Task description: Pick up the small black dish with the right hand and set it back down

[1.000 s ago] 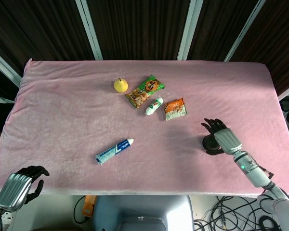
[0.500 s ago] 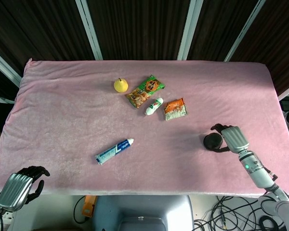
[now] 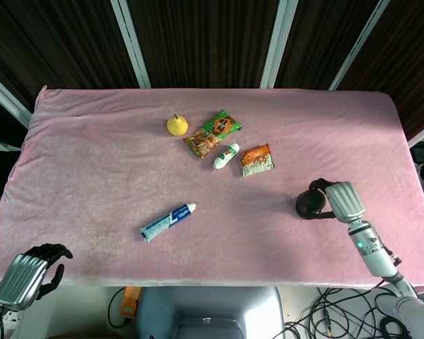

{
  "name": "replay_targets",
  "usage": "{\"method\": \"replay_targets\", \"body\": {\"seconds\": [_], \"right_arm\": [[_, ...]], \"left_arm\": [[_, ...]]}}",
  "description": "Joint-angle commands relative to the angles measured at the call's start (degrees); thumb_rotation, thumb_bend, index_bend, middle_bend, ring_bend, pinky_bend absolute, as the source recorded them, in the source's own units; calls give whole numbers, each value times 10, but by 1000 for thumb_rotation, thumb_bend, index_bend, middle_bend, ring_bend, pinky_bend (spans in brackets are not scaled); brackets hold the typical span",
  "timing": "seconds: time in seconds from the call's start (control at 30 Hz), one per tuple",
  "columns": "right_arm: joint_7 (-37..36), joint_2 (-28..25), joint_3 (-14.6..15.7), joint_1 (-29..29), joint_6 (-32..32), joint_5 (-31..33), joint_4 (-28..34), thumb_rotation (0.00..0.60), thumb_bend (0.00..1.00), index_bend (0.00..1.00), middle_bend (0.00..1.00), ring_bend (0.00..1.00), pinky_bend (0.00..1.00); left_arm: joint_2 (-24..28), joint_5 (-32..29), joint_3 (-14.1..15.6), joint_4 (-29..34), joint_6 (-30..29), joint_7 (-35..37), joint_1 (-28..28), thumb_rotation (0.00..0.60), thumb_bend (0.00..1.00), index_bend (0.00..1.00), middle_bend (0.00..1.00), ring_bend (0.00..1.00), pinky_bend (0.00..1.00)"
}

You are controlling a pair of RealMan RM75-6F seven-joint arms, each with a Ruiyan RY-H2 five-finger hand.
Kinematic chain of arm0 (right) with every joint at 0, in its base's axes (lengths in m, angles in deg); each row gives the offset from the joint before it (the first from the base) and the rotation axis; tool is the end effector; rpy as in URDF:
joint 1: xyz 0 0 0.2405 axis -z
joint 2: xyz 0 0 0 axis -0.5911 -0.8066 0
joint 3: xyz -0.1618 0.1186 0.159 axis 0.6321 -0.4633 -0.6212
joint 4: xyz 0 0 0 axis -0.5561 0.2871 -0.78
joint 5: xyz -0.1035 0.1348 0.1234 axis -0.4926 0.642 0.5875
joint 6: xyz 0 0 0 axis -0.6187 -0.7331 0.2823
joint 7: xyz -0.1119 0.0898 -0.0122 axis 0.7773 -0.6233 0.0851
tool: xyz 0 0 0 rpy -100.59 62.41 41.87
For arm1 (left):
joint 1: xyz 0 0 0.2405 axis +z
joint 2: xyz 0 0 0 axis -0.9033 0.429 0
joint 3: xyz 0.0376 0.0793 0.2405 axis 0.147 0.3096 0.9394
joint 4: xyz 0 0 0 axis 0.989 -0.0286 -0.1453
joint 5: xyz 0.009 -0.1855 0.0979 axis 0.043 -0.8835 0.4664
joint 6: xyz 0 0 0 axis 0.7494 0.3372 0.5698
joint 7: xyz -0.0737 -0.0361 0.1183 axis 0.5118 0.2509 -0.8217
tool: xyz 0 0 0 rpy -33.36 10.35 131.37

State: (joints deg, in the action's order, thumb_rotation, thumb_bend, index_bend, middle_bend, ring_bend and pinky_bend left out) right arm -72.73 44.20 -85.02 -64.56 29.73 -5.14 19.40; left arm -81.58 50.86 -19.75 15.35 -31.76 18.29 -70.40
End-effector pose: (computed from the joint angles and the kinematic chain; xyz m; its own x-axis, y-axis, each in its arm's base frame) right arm -0.3330 -0.3371 0.0586 0.4308 -0.0565 0.9007 -0.8678 -0.2997 0.3963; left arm -0.2789 0.1496 0.1393 0.4346 0.1107 0.8938 0.8795 -0.2660 -0.3946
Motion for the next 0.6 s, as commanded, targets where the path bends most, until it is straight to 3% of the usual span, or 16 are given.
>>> {"method": "replay_targets", "body": {"seconds": [0.03,0.17,0.3,0.47,0.6], "right_arm": [[-40,-8,-7,6,17,3,8,600,150,817,632,720,823],[-37,-38,-4,14,8,6,42,600,151,801,632,718,823],[56,-85,1,36,-12,22,98,600,151,769,632,693,807],[138,-102,-11,71,3,53,141,600,150,733,631,659,773],[155,-117,-3,85,-18,62,160,600,151,666,580,545,663]], "left_arm": [[0,0,0,0,0,0,0,600,573,454,424,381,517],[0,-1,0,0,0,1,0,600,572,455,424,381,516],[0,-1,-1,1,0,1,0,600,572,455,424,381,517],[0,0,0,1,0,1,0,600,573,454,425,381,517],[0,-2,0,1,2,0,-1,600,572,454,424,381,517]]}}
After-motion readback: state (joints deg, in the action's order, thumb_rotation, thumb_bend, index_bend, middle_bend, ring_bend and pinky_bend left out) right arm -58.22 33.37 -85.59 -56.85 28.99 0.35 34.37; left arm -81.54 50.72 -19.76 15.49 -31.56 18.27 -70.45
